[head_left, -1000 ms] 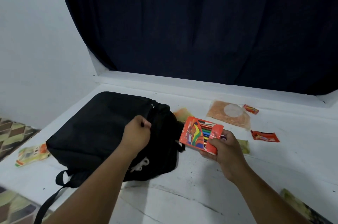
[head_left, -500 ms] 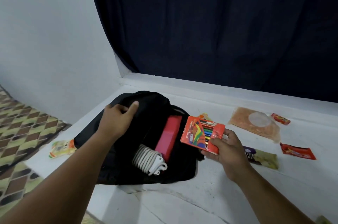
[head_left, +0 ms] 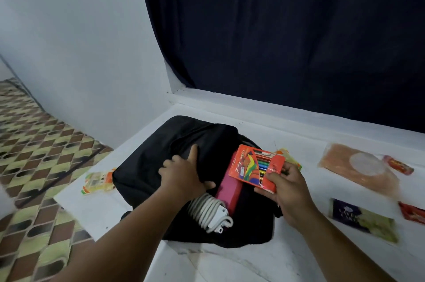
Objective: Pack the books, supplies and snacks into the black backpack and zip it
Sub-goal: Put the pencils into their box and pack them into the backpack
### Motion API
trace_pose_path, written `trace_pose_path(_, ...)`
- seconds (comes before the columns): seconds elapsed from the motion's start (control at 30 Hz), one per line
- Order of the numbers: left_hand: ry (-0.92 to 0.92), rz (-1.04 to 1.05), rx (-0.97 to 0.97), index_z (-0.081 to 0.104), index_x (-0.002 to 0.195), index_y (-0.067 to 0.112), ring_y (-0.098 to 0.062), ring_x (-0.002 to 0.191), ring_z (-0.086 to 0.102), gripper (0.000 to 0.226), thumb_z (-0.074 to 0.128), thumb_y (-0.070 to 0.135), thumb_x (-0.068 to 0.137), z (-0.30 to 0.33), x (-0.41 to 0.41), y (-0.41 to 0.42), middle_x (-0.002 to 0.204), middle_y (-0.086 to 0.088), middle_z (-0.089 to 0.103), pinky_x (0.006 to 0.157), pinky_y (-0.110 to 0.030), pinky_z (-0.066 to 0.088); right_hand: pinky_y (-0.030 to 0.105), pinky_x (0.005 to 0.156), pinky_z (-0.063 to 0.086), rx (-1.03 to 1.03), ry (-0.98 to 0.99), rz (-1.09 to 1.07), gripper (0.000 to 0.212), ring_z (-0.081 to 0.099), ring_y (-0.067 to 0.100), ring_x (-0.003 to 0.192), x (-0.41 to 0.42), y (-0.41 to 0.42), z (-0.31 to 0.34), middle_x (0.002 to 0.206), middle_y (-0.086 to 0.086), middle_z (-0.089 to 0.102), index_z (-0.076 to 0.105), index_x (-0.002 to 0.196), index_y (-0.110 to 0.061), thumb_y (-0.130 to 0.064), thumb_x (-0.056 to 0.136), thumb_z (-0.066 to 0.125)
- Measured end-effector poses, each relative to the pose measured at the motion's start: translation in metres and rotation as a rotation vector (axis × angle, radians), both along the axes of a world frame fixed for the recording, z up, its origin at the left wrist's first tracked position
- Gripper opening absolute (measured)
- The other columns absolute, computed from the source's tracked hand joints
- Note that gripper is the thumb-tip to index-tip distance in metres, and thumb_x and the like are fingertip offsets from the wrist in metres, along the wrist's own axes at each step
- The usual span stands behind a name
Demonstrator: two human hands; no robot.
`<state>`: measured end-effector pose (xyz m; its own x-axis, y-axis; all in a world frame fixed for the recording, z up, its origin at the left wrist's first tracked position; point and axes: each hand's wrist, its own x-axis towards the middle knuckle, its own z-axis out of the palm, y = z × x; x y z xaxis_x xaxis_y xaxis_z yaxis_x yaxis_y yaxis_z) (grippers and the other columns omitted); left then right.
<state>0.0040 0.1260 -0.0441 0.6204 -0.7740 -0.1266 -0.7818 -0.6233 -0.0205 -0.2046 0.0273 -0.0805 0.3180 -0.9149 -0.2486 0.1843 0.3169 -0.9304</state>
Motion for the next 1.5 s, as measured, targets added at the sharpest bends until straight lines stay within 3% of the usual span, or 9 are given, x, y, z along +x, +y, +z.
trace_pose_path(0.13,0.121,-0.025,-0.308,0.029,0.152,0.029,-0.036,0.105,0.064,0.071,0.061,0.045,0.091,0.018,0.023,0.001,0.113,-0.01,0.068,0.084,-0.038,0.05,0.044,0.066,0.062,-0.033,0.037,0.03,0.026,0.075,0.024,0.083,0.018,-0.006,-0.003,0.105,0.011,0.071,0.051,0.114,-0.011,0.004,0.094,0.057)
trace_pose_path(0.27,0.24,0.019,-0.569,0.055,0.138,0.033,-0.025,0.105,0.066,0.051,0.069,0.031,0.089,0.042,0.048,0.007,0.11,-0.001,0.073,0.093,-0.034,0.052,0.038,0.064,0.061,-0.078,0.032,0.115,0.026,0.075,0.019,0.084,0.043,-0.007,0.003,0.109,0.008,0.068,0.047,0.117,-0.01,0.003,0.096,0.054)
trace_pose_path(0.53,0.319,0.096,-0.826,0.069,0.119,0.035,-0.015,0.099,0.068,0.032,0.068,0.026,0.089,0.053,0.066,0.009,0.099,0.01,0.074,0.093,-0.035,0.054,0.037,0.064,0.062,0.118,-0.016,0.201,0.026,0.075,0.026,0.078,0.12,-0.014,0.01,0.108,0.014,0.066,0.05,0.117,-0.008,0.001,0.093,0.054)
trace_pose_path(0.73,0.326,0.094,-0.834,0.072,0.117,0.03,-0.009,0.092,0.066,0.029,0.068,0.019,0.091,0.064,0.065,0.005,0.089,0.015,0.068,0.082,-0.022,0.047,0.031,0.056,0.06,0.164,-0.008,0.118,0.027,0.069,0.031,0.093,0.164,-0.019,-0.004,0.11,0.013,0.059,0.047,0.117,-0.007,0.002,0.092,0.053)
trace_pose_path(0.93,0.32,0.091,-0.809,0.071,0.118,0.034,-0.013,0.096,0.066,0.03,0.068,0.023,0.09,0.062,0.066,0.004,0.097,0.009,0.072,0.086,-0.026,0.049,0.031,0.06,0.053,-0.051,0.31,0.132,0.022,0.065,0.024,0.07,0.179,-0.02,-0.018,0.076,0.003,0.064,0.059,0.08,-0.021,-0.001,0.08,0.068)
trace_pose_path(1.07,0.329,0.083,-0.787,0.07,0.117,0.037,-0.014,0.093,0.065,0.029,0.067,0.024,0.09,0.061,0.066,0.008,0.095,0.01,0.072,0.084,-0.03,0.052,0.039,0.07,0.06,-0.001,0.282,0.07,0.027,0.068,0.022,0.075,0.178,-0.019,-0.021,0.082,0.004,0.068,0.062,0.09,-0.018,-0.002,0.074,0.077)
trace_pose_path(1.17,0.347,0.074,-0.779,0.069,0.119,0.036,-0.013,0.093,0.066,0.031,0.067,0.024,0.09,0.059,0.066,0.011,0.096,0.009,0.073,0.08,-0.028,0.05,0.028,0.06,0.053,-0.003,0.212,-0.069,0.03,0.067,0.016,0.07,0.17,-0.015,-0.021,0.082,0.003,0.069,0.061,0.097,-0.017,0.0,0.074,0.073)
trace_pose_path(1.37,0.364,0.045,-0.776,0.068,0.121,0.034,-0.014,0.095,0.067,0.033,0.068,0.024,0.089,0.054,0.063,0.013,0.098,0.008,0.074,0.087,-0.031,0.053,0.048,0.063,0.061,0.023,0.231,-0.129,0.034,0.071,0.03,0.066,0.17,-0.011,-0.022,0.082,0.008,0.071,0.054,0.088,-0.026,-0.009,0.064,0.072)
trace_pose_path(1.5,0.369,0.009,-0.767,0.067,0.118,0.036,-0.006,0.086,0.066,0.031,0.069,0.027,0.088,0.056,0.061,0.014,0.088,0.012,0.072,0.082,-0.029,0.054,0.048,0.057,0.06,-0.114,0.306,-0.027,0.036,0.071,0.029,0.063,0.186,-0.013,-0.017,0.075,0.006,0.069,0.057,0.081,-0.024,-0.007,0.063,0.083)
